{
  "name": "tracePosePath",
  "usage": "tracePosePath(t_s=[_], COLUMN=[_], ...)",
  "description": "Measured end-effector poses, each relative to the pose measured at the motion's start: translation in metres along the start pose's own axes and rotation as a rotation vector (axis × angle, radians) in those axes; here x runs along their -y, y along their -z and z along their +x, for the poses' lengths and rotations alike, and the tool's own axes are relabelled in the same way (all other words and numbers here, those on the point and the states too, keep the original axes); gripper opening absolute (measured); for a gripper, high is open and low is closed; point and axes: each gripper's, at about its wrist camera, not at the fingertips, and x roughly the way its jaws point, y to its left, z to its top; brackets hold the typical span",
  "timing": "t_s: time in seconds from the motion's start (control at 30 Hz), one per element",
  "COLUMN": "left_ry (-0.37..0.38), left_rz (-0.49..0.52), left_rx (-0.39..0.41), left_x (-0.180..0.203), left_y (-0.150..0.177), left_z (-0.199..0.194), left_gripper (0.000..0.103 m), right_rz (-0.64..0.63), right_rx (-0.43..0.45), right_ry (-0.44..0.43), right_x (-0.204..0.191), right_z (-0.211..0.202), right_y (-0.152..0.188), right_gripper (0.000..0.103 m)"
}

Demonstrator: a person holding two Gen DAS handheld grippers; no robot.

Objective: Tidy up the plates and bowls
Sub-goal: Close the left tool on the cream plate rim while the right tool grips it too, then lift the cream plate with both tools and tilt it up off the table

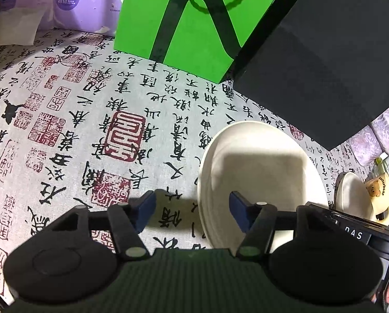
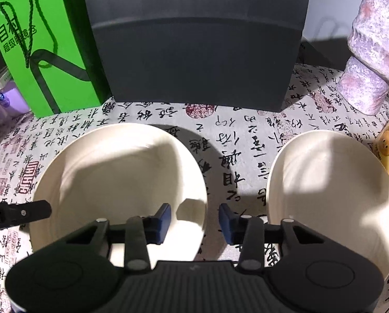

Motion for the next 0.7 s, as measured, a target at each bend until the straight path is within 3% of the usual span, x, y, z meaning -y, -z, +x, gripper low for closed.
tracePosePath(t_s=[0.17, 0.23, 0.3, 0.4, 0.47, 0.7], left_ry=[0.000, 0.002, 0.001, 0.015, 0.018, -0.007], left_rz=[0.002, 0.002, 0.001, 0.006, 0.020, 0.055], left_rx=[0.000, -0.002, -0.010, -0.016, -0.008, 0.020], left_x=[0.000, 0.000, 0.000, 0.001, 0.004, 0.009], left_y=[0.000, 0.000, 0.001, 0.002, 0.003, 0.005], left_z=[0.000, 0.001, 0.002, 0.003, 0.003, 0.001], left_gripper=[0.052, 0.042, 0.026, 0.014, 0.009, 0.009], right_rz=[0.002, -0.007, -0.015, -0.033, -0.036, -0.074], right_rx=[0.003, 0.003, 0.010, 0.017, 0.022, 0.038], right_ry=[-0.003, -0.002, 0.006, 0.016, 0.015, 0.026], right_x=[0.002, 0.001, -0.001, -0.003, -0.003, -0.009], right_z=[0.002, 0.003, 0.002, 0.002, 0.001, -0.002], right_y=[0.001, 0.002, 0.003, 0.005, 0.006, 0.009], right_gripper=[0.020, 0.018, 0.018, 0.018, 0.018, 0.018])
